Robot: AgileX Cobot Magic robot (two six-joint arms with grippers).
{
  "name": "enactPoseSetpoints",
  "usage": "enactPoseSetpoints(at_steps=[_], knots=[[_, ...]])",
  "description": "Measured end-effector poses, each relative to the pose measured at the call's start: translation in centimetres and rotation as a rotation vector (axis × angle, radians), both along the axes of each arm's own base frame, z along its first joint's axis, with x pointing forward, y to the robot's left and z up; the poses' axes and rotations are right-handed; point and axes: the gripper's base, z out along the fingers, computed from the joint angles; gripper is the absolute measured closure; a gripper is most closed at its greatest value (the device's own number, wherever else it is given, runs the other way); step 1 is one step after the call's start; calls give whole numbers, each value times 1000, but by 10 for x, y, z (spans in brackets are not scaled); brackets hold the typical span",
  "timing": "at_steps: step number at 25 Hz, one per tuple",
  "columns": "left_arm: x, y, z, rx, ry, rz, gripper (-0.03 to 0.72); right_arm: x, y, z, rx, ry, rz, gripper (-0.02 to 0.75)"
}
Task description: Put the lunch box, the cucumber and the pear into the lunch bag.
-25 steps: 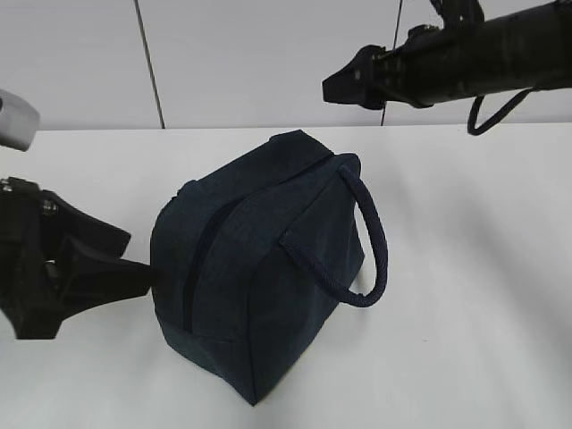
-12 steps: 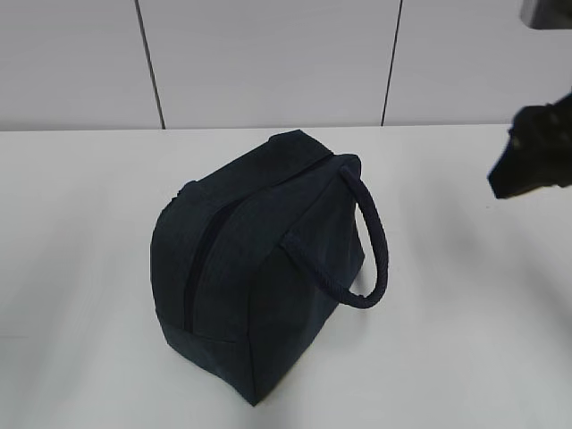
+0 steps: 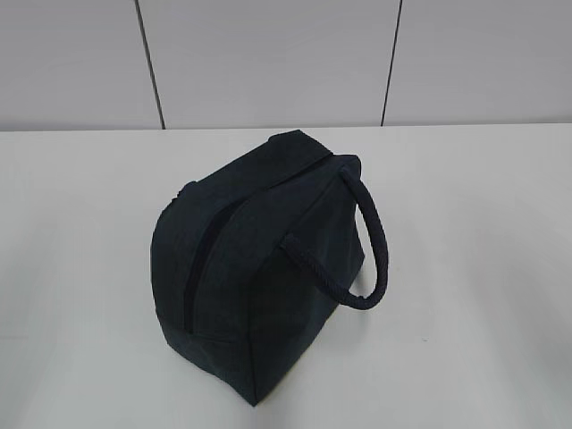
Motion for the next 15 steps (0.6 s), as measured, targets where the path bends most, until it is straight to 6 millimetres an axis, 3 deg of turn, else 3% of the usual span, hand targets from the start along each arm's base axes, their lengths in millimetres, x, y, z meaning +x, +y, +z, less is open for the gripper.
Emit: enactPoseSetpoints(at_steps=[8, 15], knots=[[-18, 7, -14, -10, -76, 33, 309, -65, -15, -7, -4, -234, -13, 237], [-32, 11, -14, -39, -174, 36, 309, -93, -27, -27, -56, -403, -41, 239]])
